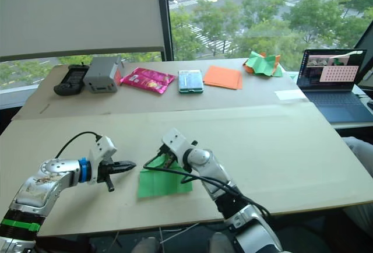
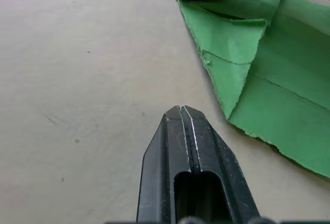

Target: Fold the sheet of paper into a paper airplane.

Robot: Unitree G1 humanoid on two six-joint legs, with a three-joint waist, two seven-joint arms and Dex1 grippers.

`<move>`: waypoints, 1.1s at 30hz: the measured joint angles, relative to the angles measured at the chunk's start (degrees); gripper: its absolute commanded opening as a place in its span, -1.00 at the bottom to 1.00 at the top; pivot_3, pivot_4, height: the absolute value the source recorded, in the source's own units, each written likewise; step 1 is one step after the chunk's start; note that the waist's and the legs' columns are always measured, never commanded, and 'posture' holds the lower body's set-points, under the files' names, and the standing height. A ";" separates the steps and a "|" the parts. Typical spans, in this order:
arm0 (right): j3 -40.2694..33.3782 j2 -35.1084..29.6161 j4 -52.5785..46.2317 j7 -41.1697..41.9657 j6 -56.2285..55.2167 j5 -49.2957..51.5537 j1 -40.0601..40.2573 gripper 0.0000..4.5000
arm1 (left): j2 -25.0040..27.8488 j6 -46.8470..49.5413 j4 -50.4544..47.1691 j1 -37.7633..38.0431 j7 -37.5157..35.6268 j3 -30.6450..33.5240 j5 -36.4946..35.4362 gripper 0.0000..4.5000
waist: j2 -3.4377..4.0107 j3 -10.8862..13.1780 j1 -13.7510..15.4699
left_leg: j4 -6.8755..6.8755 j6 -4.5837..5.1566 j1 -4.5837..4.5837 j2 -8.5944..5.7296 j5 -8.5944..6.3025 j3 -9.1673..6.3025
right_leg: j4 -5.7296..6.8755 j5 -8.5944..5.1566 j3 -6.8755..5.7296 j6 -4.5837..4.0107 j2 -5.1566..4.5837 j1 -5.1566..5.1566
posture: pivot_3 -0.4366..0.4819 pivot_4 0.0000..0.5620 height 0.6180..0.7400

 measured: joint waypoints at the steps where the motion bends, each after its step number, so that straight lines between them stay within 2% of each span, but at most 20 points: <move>1: -0.03 -0.03 -0.03 0.00 0.00 0.00 -0.01 -1.00 | -0.59 0.00 0.07 -0.66 0.02 -0.02 -0.18 -0.99 | -0.02 0.01 0.02 | 0.00 0.00 -0.02 0.00 0.00 0.00 | 0.00 0.00 0.00 0.00 0.00 0.00 | -0.05 -0.47 0.44; 7: -0.04 -0.17 -0.35 0.01 0.01 -0.03 -0.03 -1.00 | -4.46 -0.13 0.22 -2.33 -0.28 -1.23 -1.01 -0.99 | -0.13 0.05 0.00 | 0.00 0.27 -0.04 0.00 0.17 0.00 | 0.01 0.01 0.00 0.02 0.01 0.01 | -0.05 -0.47 0.44; 12: -0.57 -0.23 -3.11 0.08 2.81 0.31 0.24 -1.00 | -7.35 -3.44 3.01 -2.65 -1.38 -7.38 1.48 -0.99 | -0.17 0.07 0.19 | 0.01 0.34 -0.31 -0.01 0.21 0.00 | 0.02 0.02 0.00 0.03 0.02 0.01 | -0.05 -0.47 0.44; 16: -3.34 -0.70 -10.19 1.04 7.77 3.06 2.08 -1.00 | -7.30 -6.59 4.04 -3.08 -1.84 -8.67 2.91 -0.99 | -0.13 0.07 0.47 | 0.02 0.43 -0.40 -0.01 0.27 -0.04 | 0.06 0.04 -0.01 0.04 0.02 -0.02 | -0.05 -0.47 0.44; 19: -6.26 -2.94 -19.85 2.14 12.92 6.41 3.88 -1.00 | -7.73 -7.58 4.71 -3.56 -1.87 -9.19 3.47 -0.99 | -0.09 0.09 0.92 | 0.02 0.28 -0.41 -0.01 0.17 -0.04 | -0.01 0.03 -0.02 0.04 0.02 -0.07 | -0.05 -0.47 0.44; 22: -9.26 -6.45 -28.02 3.28 17.19 9.18 5.26 -1.00 | -8.06 -7.95 5.23 -3.74 -1.91 -9.36 3.57 -0.99 | -0.09 0.09 1.32 | 0.02 -0.01 -0.31 0.00 0.00 -0.04 | -0.23 0.03 -0.05 0.04 0.01 -0.07 | -0.05 -0.47 0.44; 26: -10.95 -13.56 -34.23 5.48 19.66 11.39 9.64 -1.00 | -8.23 -8.06 5.29 -3.95 -1.99 -9.69 3.58 -0.99 | -0.03 0.09 1.51 | 0.05 -0.03 -0.43 -0.01 -0.01 -0.02 | -0.57 0.03 -0.07 0.05 -0.02 -0.05 | -0.05 -0.47 0.44; 30: -10.04 -25.09 -35.78 9.93 18.40 11.74 17.70 -1.00 | -8.23 -8.13 5.22 -3.83 -2.38 -9.67 3.57 -0.99 | -0.04 0.09 1.73 | 0.18 -0.03 -0.49 -0.06 -0.01 0.10 | -0.60 0.03 -0.07 0.07 -0.13 0.02 | -0.05 -0.47 0.44; 33: -8.37 -29.17 -36.17 11.42 14.05 11.21 20.97 -1.00 | -8.11 -8.02 5.64 -3.77 -2.52 -9.39 3.62 -0.99 | -0.10 0.11 1.58 | 0.17 -0.04 -0.40 -0.05 -0.02 0.12 | -0.58 0.03 -0.08 0.08 -0.14 0.02 | -0.05 -0.47 0.44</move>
